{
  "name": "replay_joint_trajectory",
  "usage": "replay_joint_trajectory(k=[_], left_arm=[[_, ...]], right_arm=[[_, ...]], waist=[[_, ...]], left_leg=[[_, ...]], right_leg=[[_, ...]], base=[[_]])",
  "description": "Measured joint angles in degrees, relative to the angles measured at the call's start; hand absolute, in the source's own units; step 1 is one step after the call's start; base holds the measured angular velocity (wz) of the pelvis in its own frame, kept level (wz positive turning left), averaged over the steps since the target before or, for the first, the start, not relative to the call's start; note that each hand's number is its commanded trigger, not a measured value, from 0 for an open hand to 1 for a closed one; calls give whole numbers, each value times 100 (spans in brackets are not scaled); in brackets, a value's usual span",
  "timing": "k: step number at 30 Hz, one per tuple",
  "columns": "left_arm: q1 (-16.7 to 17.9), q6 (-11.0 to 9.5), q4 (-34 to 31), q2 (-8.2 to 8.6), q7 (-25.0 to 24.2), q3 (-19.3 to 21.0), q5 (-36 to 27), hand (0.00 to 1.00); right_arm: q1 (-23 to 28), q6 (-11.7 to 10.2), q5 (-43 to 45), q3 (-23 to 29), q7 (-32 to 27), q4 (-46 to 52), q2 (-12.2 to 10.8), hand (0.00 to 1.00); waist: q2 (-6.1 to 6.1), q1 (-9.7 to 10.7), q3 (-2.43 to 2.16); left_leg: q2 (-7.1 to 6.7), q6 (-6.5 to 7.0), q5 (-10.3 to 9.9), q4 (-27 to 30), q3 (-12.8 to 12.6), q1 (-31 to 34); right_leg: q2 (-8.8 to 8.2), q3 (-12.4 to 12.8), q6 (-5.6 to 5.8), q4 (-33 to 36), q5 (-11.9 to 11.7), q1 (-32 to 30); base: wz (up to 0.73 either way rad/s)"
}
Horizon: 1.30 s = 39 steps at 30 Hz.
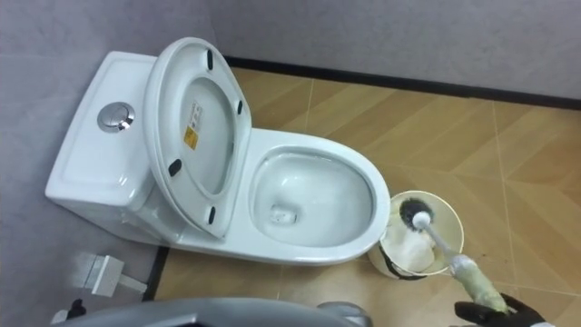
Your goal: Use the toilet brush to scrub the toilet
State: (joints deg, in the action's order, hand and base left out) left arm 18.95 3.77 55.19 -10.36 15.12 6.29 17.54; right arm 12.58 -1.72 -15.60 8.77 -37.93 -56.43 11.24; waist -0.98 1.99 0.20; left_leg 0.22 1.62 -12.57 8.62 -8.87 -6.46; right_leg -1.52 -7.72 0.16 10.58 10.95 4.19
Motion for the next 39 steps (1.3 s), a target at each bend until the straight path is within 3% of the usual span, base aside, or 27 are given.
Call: replay_joint_trajectory(k=[23, 39], left_arm=[[4, 53, -6, 27, 6, -2, 0, 0], [28, 139, -9, 77, -228, 30, 71, 0]], right_arm=[[-71, 24, -767, 159, 92, -162, -22, 0], [-79, 217, -315, 149, 859, -763, -63, 0]], waist=[[22, 71, -16], [-5, 62, -16]], left_leg=[[7, 0, 0, 2, 14, 4], [11, 0, 0, -5, -7, -12]], right_leg=[[-2, -32, 3, -5, 2, -7], [7, -10, 2, 2, 2, -22]], base=[[0], [0]])
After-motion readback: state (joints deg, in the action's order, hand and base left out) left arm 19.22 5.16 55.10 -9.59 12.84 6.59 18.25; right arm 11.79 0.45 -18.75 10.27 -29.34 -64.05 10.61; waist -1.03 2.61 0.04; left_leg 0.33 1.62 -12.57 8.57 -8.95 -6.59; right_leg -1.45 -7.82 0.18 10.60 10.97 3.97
